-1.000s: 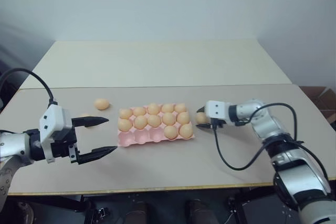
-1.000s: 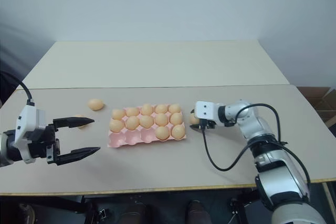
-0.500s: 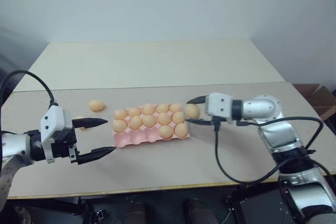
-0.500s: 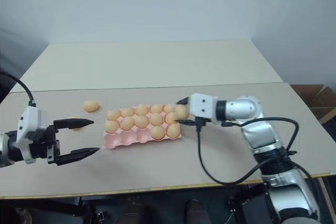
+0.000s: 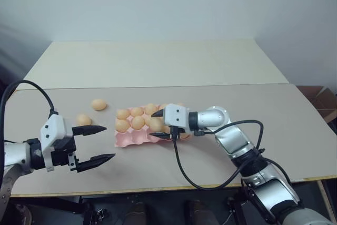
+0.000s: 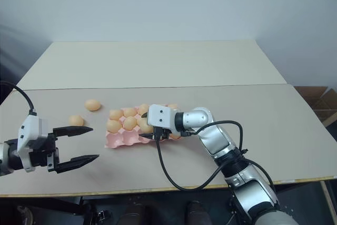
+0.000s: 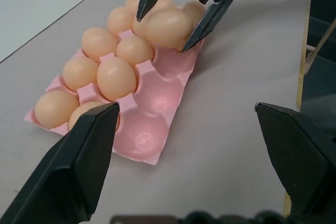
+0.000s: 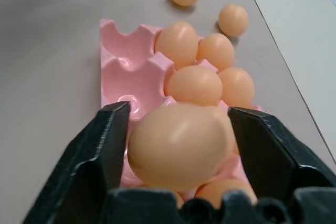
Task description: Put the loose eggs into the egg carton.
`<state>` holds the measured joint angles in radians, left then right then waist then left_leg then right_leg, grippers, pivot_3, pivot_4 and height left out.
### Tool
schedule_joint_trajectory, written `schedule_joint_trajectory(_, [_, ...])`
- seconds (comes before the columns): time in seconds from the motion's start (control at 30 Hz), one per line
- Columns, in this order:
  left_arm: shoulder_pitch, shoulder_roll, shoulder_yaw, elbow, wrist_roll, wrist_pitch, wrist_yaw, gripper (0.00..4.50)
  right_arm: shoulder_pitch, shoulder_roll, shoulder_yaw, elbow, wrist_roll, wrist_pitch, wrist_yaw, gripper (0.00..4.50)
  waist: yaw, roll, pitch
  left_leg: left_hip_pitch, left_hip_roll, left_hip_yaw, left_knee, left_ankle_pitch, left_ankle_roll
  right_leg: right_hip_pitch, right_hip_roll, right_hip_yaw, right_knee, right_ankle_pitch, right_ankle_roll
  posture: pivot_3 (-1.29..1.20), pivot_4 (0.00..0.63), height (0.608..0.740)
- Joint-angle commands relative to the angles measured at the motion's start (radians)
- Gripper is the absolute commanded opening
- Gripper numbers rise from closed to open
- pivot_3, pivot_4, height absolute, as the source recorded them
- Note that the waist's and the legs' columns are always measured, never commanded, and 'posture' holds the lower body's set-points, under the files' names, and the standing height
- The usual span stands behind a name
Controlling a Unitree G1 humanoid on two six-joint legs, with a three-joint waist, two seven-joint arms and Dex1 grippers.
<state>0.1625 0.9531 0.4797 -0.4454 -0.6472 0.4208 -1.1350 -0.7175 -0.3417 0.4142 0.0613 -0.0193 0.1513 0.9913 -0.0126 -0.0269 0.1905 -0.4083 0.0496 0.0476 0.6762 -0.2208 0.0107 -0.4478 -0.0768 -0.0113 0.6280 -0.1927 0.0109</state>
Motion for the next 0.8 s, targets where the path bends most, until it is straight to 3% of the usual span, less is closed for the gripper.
schedule_joint_trajectory(0.03, [0.002,-0.002,0.033,-0.026,0.000,-0.012,0.010,4.50,-0.010,-0.006,-0.011,-0.004,0.003,-0.046,0.009,4.48,-0.002,0.000,0.000,0.000,0.000,0.000,0.000,0.000,0.000,-0.001,0.000,0.000,0.000,0.000,0.000,0.00,0.150,0.740])
schedule_joint_trajectory(0.6, [-0.046,0.015,0.004,0.015,-0.014,0.004,-0.009,4.50,0.004,-0.061,-0.090,0.002,0.054,-0.115,0.025,4.48,-0.003,0.000,0.000,0.000,0.000,0.001,0.000,0.000,0.000,-0.001,0.001,0.001,0.001,0.000,0.000,0.00,0.150,0.740])
schedule_joint_trajectory(0.8, [-0.033,0.021,0.048,0.016,-0.005,0.013,0.000,4.50,0.041,-0.214,-0.199,-0.123,0.133,-0.074,0.090,4.48,0.002,0.000,0.000,-0.003,0.000,0.001,0.000,0.000,0.000,-0.004,0.000,0.001,0.001,0.000,0.000,0.00,0.150,0.740])
